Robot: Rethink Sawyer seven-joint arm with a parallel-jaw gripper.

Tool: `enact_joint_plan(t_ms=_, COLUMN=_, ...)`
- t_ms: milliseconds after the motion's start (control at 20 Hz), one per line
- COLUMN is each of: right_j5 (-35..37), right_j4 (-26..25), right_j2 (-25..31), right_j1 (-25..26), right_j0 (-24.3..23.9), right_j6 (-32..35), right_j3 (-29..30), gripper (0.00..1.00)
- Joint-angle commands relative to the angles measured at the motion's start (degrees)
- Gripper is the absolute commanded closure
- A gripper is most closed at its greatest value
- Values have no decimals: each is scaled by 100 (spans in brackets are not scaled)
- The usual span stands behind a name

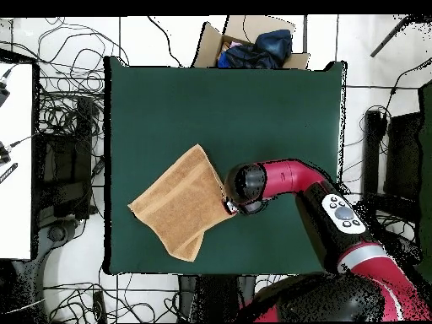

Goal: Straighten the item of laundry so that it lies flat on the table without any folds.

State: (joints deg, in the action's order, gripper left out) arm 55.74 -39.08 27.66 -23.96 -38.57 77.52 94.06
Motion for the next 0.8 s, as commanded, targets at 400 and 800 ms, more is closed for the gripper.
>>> enact_joint_plan(t_ms=400, right_j5=290, right_j4=172, right_j2=-1507, right_j1=-1000, right_j0=1296, right_j6=2415, right_j3=42, gripper=100)
enact_joint_plan(t_ms=800, right_j5=613, right_j4=663, right_j2=-2212, right_j1=-626, right_j0=1892, right_j6=3097, right_j3=-392, gripper=100)
